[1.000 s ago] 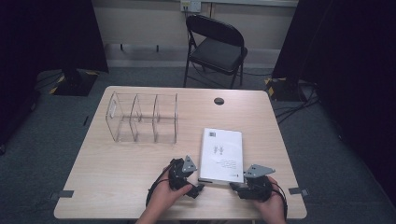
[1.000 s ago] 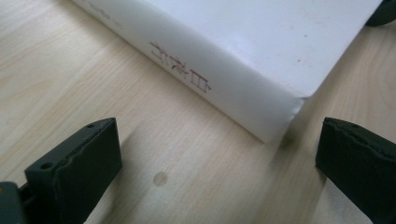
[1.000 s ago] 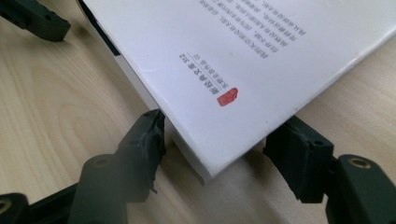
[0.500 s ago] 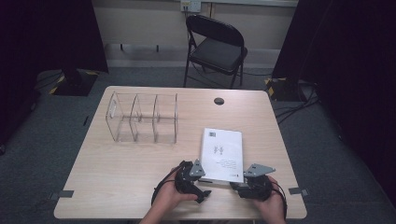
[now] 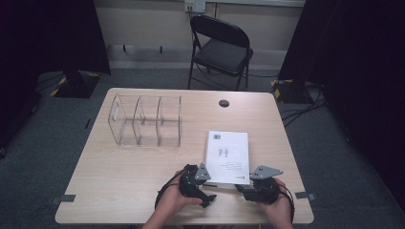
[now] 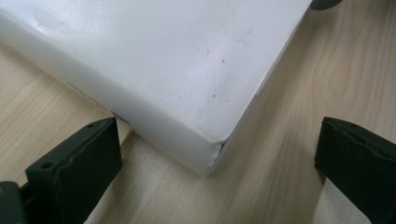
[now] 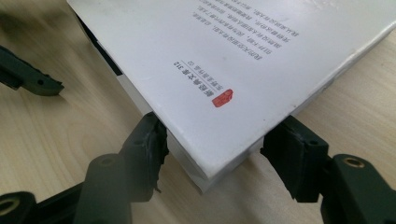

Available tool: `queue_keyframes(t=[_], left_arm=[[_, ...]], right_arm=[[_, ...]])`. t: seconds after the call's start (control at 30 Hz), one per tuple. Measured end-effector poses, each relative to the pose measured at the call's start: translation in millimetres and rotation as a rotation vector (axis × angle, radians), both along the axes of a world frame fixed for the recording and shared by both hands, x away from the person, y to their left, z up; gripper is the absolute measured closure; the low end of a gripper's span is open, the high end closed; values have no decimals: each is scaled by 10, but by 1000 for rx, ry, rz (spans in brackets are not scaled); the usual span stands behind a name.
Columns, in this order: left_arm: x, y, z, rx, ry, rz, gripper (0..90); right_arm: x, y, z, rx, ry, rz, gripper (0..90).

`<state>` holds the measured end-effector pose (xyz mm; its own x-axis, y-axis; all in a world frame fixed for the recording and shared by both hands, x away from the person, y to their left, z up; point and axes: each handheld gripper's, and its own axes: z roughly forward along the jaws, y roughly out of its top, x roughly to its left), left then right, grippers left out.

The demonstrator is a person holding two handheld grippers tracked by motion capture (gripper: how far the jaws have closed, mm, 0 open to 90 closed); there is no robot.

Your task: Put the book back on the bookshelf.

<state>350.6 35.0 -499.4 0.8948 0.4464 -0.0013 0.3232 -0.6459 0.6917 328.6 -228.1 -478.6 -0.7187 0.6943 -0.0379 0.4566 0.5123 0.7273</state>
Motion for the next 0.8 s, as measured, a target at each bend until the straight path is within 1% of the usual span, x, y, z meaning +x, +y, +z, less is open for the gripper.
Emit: queue_keyframes(t=[0.07,0.1,0.17,0.23,0.27,0.3,0.33,0.37,0.47,0.53,0.57,0.7,0.73,0.8], left_arm=[[1,8,-5,-6,-6,-5,0],[-1,9,-7,-6,-8,-4,0],[-1,7,-7,-7,-7,-3,0],[-9,-3,-7,-4,-5,13,0],[-9,-3,-7,-4,-5,13,0],[-18,-16,-10,-19,3,27,0],[-18,-16,-10,-19,3,27,0],[-12,-16,-6,-8,-3,24,0],[-10,-17,-6,-8,-4,23,0],[-10,-17,-7,-9,-3,23,0],[-10,-19,-11,-15,-3,23,0],[-12,-22,-7,-7,-4,28,0],[-11,-23,-11,-13,-4,27,0],[-13,-24,-11,-13,-4,30,0]], right_arm=[[-3,7,13,-4,-5,-2,398],[-4,8,19,0,3,-7,398],[-3,7,30,3,2,-8,400],[-5,17,44,-2,-1,-9,401],[-6,17,51,0,2,-12,401],[-4,18,59,4,0,-14,401],[-4,18,59,4,0,-14,401],[6,19,81,8,-5,-12,402],[21,16,134,25,-18,-1,404],[19,12,160,25,-23,3,407],[23,12,195,46,-21,2,416],[26,9,199,36,-14,1,419],[26,8,193,36,-12,2,420],[22,7,183,29,-11,-1,421]])
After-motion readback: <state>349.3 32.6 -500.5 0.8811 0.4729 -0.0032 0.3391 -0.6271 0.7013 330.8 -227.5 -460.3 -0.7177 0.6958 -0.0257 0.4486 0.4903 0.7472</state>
